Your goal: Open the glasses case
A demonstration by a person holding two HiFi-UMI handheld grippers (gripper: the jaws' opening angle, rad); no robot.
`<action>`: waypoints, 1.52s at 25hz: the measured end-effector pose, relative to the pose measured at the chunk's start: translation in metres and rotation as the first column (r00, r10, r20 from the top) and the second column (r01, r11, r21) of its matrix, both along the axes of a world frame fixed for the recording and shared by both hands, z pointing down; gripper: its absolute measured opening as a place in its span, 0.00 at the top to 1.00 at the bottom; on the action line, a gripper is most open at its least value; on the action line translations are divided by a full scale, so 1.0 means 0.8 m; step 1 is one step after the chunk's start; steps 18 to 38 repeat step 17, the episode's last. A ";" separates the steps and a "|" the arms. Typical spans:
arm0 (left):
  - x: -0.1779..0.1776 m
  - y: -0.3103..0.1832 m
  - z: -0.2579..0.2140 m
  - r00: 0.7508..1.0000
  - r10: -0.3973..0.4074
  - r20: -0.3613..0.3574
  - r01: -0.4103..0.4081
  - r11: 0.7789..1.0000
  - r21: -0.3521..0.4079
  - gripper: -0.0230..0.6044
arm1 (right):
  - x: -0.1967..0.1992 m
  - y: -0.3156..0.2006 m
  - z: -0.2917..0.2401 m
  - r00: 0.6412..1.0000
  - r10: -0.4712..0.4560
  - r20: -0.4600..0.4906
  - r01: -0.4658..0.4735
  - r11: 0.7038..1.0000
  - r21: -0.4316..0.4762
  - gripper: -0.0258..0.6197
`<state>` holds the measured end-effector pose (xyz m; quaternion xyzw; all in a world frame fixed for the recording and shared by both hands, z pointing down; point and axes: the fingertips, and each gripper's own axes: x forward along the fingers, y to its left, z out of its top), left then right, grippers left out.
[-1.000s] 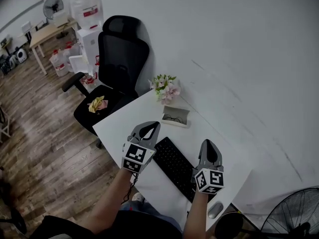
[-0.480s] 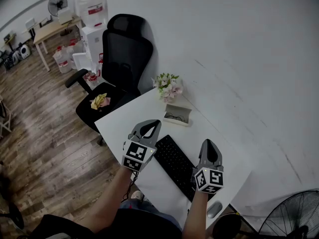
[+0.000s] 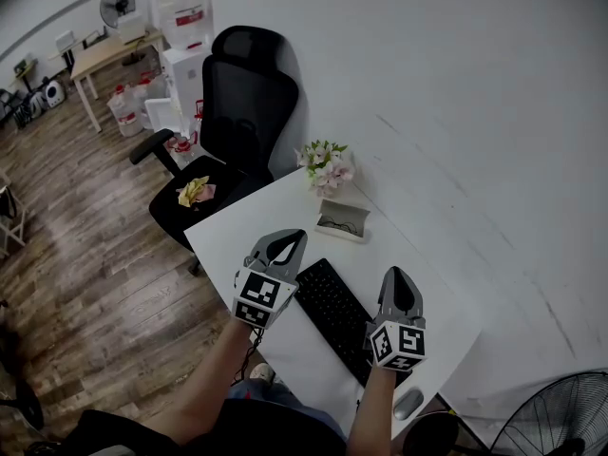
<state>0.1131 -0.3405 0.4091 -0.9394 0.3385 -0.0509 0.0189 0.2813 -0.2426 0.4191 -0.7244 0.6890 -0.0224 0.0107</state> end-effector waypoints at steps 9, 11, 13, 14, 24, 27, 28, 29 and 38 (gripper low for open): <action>0.000 -0.001 0.003 1.000 -0.005 0.007 0.005 1.000 0.000 0.95 | -0.002 -0.003 0.003 1.000 -0.011 0.011 0.011 1.000 -0.004 0.95; 0.000 -0.003 0.004 1.000 -0.006 0.008 0.006 1.000 -0.001 0.95 | -0.003 -0.004 0.003 1.000 -0.014 0.011 0.014 1.000 -0.006 0.95; 0.001 -0.003 0.005 1.000 -0.005 0.008 0.005 1.000 -0.003 0.95 | -0.002 -0.004 0.005 1.000 -0.014 0.011 0.014 1.000 -0.009 0.95; 0.001 -0.003 0.005 1.000 -0.004 0.008 0.004 1.000 -0.002 0.95 | -0.002 -0.003 0.006 1.000 -0.014 0.010 0.014 1.000 -0.011 0.95; 0.003 -0.003 0.006 1.000 0.000 0.008 0.000 1.000 0.000 0.95 | -0.001 -0.002 0.008 1.000 -0.010 0.008 0.010 1.000 -0.016 0.95; 0.003 -0.003 0.006 1.000 0.000 0.008 0.000 1.000 0.000 0.95 | -0.001 -0.002 0.008 1.000 -0.010 0.008 0.010 1.000 -0.016 0.95; 0.003 -0.003 0.006 1.000 0.000 0.008 0.000 1.000 0.000 0.95 | -0.001 -0.002 0.008 1.000 -0.010 0.008 0.010 1.000 -0.016 0.95; 0.003 -0.003 0.006 1.000 0.000 0.008 0.000 1.000 0.000 0.95 | -0.001 -0.002 0.008 1.000 -0.010 0.008 0.010 1.000 -0.016 0.95; 0.003 -0.003 0.006 1.000 0.000 0.008 0.000 1.000 0.000 0.95 | -0.001 -0.002 0.008 1.000 -0.010 0.008 0.010 1.000 -0.016 0.95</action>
